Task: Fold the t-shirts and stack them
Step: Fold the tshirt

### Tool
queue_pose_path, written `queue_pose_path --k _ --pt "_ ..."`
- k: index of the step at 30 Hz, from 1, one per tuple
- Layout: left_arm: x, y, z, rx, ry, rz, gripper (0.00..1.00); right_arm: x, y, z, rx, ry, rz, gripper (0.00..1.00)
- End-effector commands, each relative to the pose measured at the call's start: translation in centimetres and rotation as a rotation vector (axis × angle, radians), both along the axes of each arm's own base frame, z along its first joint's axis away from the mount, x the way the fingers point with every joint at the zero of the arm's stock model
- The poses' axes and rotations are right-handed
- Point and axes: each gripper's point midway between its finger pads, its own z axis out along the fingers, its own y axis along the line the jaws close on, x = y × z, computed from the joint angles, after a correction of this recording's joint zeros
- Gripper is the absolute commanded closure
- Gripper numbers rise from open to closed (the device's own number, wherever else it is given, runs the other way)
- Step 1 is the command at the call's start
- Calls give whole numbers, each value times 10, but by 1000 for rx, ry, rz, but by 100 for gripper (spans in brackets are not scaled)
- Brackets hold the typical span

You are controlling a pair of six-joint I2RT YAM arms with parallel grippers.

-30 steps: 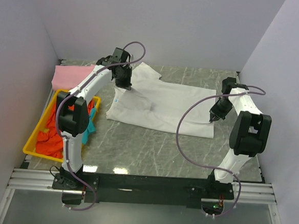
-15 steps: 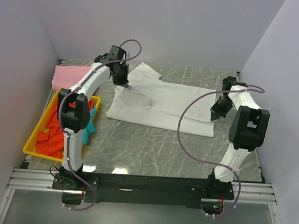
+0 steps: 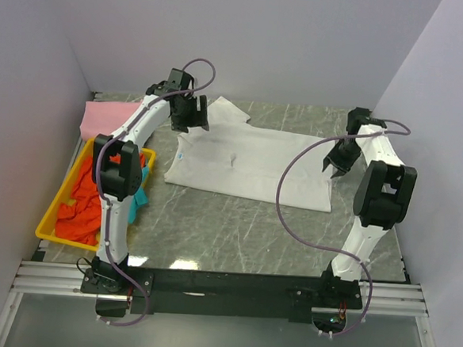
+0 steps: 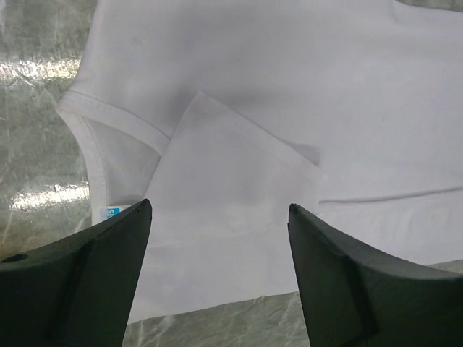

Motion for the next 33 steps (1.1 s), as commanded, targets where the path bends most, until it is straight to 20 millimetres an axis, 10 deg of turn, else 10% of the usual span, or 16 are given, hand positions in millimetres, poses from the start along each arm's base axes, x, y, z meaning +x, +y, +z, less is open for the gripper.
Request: queue_pose_path --k 1,7,18,33 --pt "6 -3 34 -61 -81 16 18 20 -7 32 -27 -98 29 55" --pt "-20 -7 11 -97 -29 -14 16 14 11 49 -2 -175 101 55" --pt "-44 -31 -35 -279 37 -32 16 -15 76 4 151 -133 183 58" --pt "-84 -11 -95 -206 139 25 17 -50 71 -51 134 34 176 61"
